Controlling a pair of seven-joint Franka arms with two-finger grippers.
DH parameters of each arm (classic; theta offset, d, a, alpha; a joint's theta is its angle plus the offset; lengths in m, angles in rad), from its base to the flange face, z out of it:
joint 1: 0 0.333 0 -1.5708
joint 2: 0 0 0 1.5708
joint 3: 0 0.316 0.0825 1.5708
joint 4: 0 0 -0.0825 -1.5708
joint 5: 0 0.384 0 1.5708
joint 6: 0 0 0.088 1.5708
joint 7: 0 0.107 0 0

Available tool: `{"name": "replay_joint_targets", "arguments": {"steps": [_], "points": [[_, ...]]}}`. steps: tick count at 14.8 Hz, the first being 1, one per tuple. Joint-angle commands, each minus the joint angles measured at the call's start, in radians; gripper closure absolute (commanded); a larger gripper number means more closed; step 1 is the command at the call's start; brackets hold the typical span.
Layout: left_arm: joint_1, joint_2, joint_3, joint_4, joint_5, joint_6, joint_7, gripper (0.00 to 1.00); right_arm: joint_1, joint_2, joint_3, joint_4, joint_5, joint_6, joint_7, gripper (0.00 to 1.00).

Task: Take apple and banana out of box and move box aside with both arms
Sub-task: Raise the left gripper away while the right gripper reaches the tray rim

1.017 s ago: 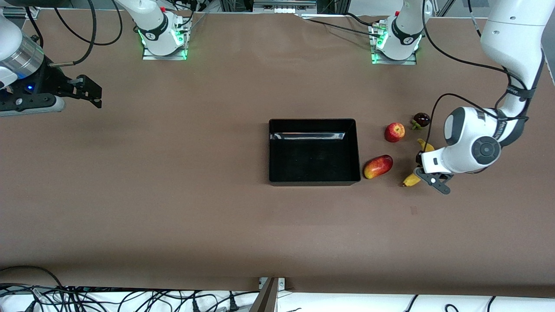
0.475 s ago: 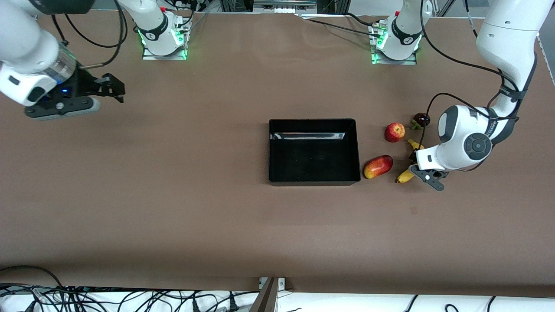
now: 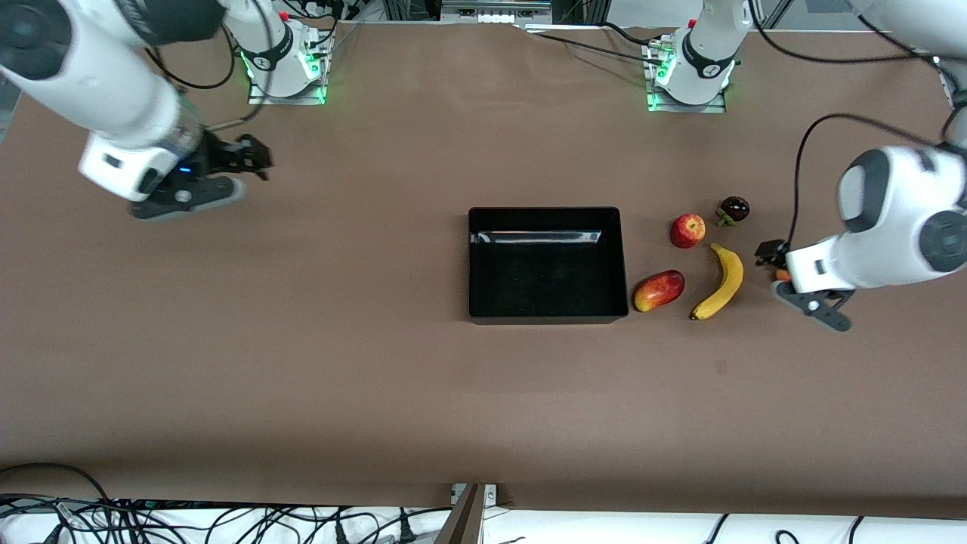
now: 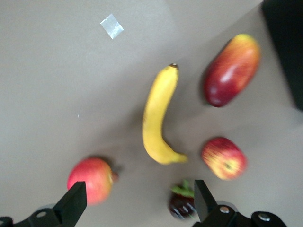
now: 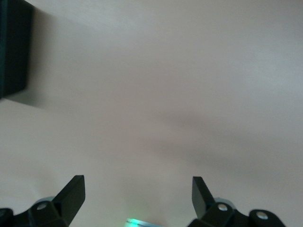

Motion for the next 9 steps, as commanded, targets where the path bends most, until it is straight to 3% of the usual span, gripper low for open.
{"name": "replay_joint_targets", "arguments": {"steps": [1,5,9], "points": [[-0.027,-0.076,0.015,0.028,-0.027,-0.094,-0.137,0.0,0.075,0.067,-0.006,0.017,0.052,0.069,0.106,0.0],[-0.174,-0.148,0.164,0.109,-0.065,-0.184,-0.252,0.0,0.204,0.193,-0.006,0.016,0.055,0.221,0.268,0.0],[-0.234,-0.252,0.176,0.127,-0.042,-0.22,-0.327,0.0,0.325,0.337,-0.006,0.017,0.059,0.423,0.447,0.0]]}}
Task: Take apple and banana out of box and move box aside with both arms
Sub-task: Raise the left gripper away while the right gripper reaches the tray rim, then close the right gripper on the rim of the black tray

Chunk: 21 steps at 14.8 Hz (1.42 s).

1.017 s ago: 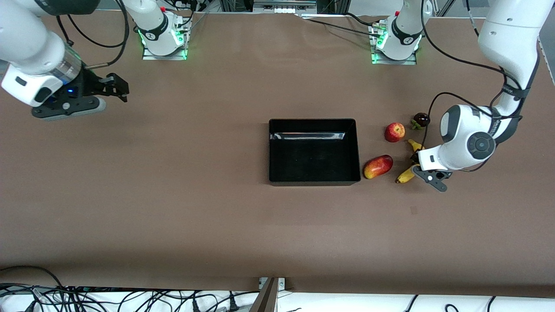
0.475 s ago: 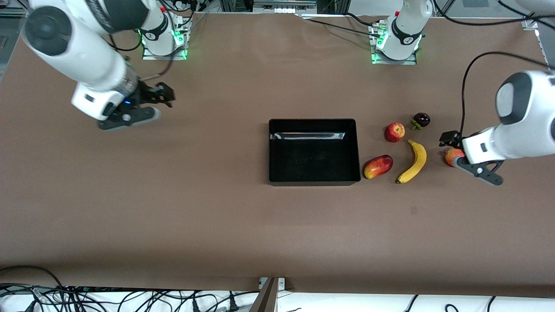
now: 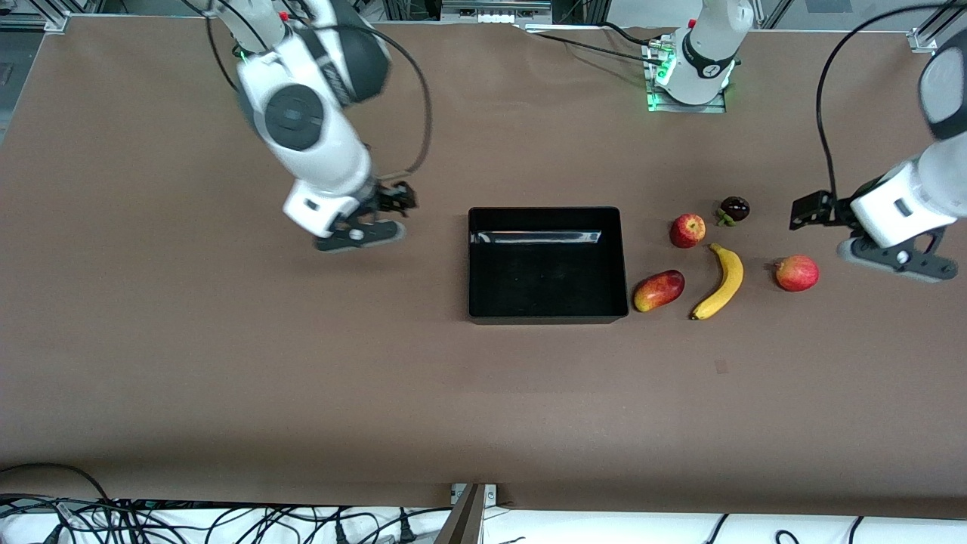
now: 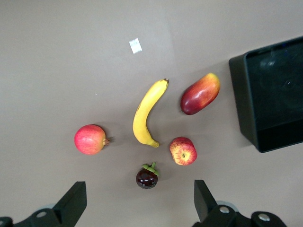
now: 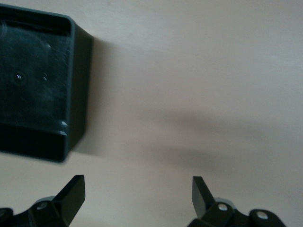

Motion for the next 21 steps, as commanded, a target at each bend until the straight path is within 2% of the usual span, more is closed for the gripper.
{"name": "replay_joint_targets", "arguments": {"steps": [1,4,9,12,13,14,18,19,21], "points": [[-0.065,-0.07,0.018,0.005,0.043,-0.049,-0.084,0.0,0.085,0.099,-0.01,0.021,0.022,0.114,0.137,0.0],[-0.07,-0.077,0.018,0.004,0.023,-0.086,-0.155,0.0,0.135,0.17,-0.01,0.022,0.028,0.225,0.182,0.0],[-0.064,-0.168,0.019,-0.119,0.005,-0.017,-0.19,0.0,0.165,0.25,-0.012,0.024,0.027,0.346,0.213,0.02],[-0.058,-0.169,0.027,-0.134,0.002,0.017,-0.195,0.0,0.167,0.293,-0.012,0.05,0.015,0.385,0.211,0.07],[-0.058,-0.182,0.027,-0.15,0.002,0.017,-0.198,0.0,0.167,0.305,-0.012,0.054,0.013,0.402,0.209,0.13],[-0.058,-0.194,0.027,-0.162,0.002,0.017,-0.198,0.0,0.165,0.314,-0.012,0.057,0.013,0.406,0.206,0.23],[-0.058,-0.196,0.033,-0.165,0.01,0.003,-0.206,0.0,0.164,0.321,-0.016,0.057,0.01,0.408,0.17,0.9],[-0.059,-0.189,0.033,-0.158,0.011,-0.011,-0.204,0.0,0.159,0.322,-0.016,0.059,0.012,0.408,0.165,1.0],[-0.041,-0.183,0.033,-0.156,0.01,-0.023,-0.203,0.0,0.156,0.324,-0.018,0.057,0.012,0.406,0.162,1.0]]}}
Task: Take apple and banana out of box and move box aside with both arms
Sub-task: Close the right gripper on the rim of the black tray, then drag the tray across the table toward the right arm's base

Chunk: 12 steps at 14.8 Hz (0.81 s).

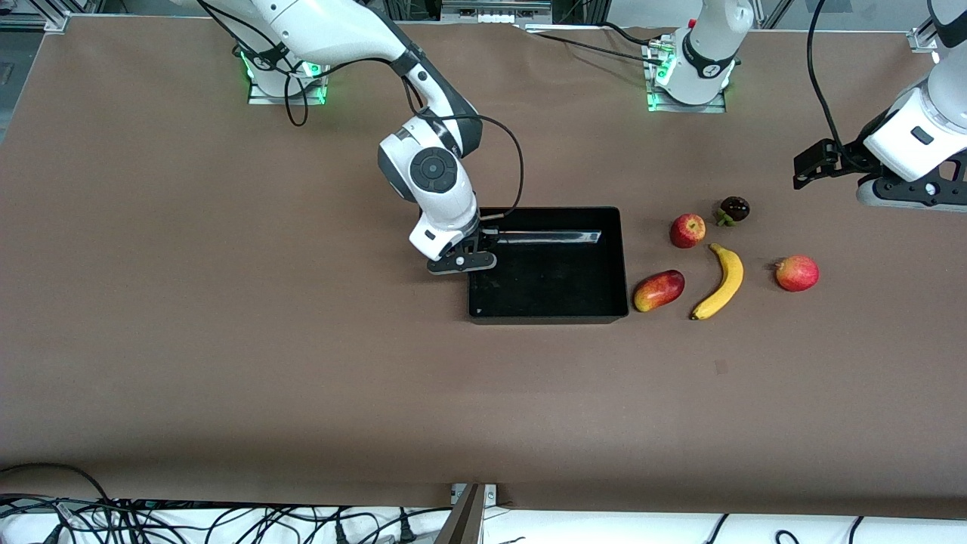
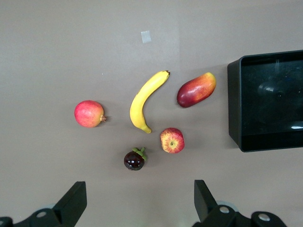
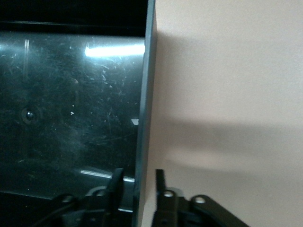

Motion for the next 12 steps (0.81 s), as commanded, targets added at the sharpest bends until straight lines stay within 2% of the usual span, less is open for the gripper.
{"name": "replay_joint_targets", "arguments": {"steps": [1,4,8,12], "points": [[0.022,-0.016,0.002,-0.017,-0.005,-0.007,-0.001,0.0,0.002,0.007,-0.009,0.021,0.001,-0.002,-0.025,1.0],[0.022,-0.016,-0.009,-0.012,-0.002,-0.01,0.007,0.0,-0.021,-0.007,-0.012,0.037,0.008,-0.027,-0.03,1.0],[0.02,-0.005,-0.009,-0.012,0.0,-0.007,0.007,0.0,-0.067,-0.082,-0.017,0.037,0.008,-0.127,-0.036,1.0],[0.011,0.015,-0.013,-0.012,0.0,0.001,-0.007,0.0,-0.231,-0.186,-0.023,0.037,0.018,-0.334,-0.245,1.0]]}}
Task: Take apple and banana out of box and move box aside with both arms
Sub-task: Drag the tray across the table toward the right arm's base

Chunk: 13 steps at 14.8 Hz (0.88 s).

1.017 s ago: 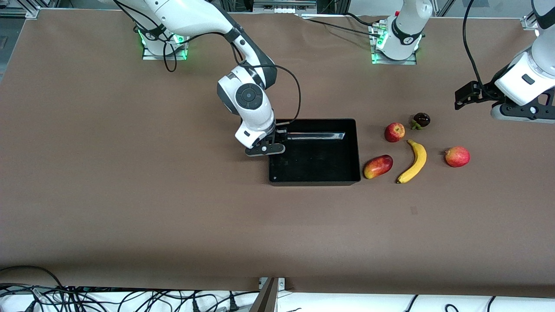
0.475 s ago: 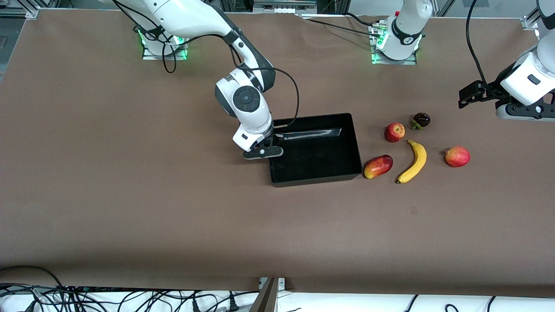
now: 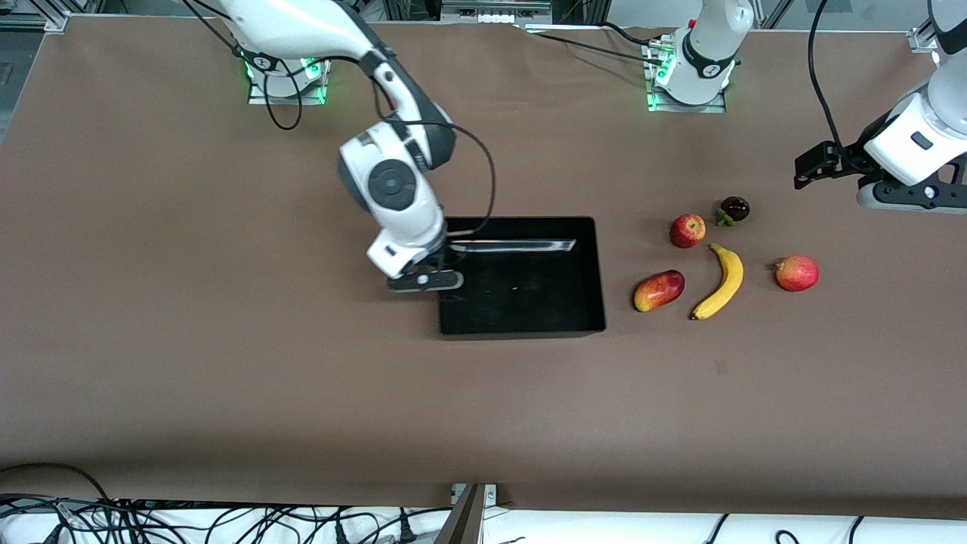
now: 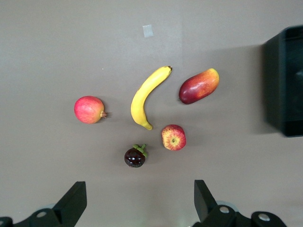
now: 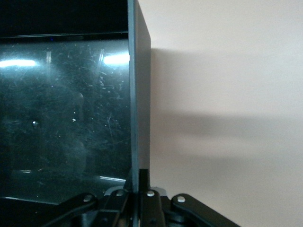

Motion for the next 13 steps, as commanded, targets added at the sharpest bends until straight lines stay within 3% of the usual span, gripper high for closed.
{"name": "replay_joint_targets", "arguments": {"steps": [1,6,10,13], "points": [[-0.002,0.008,-0.004,-0.001,0.0,0.006,-0.007,0.0,-0.154,-0.103,0.016,-0.019,0.018,-0.147,-0.186,1.0],[-0.007,0.014,-0.005,-0.001,0.002,0.008,-0.006,0.0,-0.344,-0.198,-0.046,-0.117,0.019,-0.199,-0.457,1.0],[-0.005,0.016,-0.018,-0.001,-0.002,0.011,-0.007,0.0,-0.372,-0.252,-0.177,-0.251,0.057,-0.144,-0.642,1.0],[-0.005,0.022,-0.018,-0.001,0.0,0.011,-0.009,0.0,-0.373,-0.273,-0.266,-0.396,0.111,-0.006,-0.796,1.0]]}}
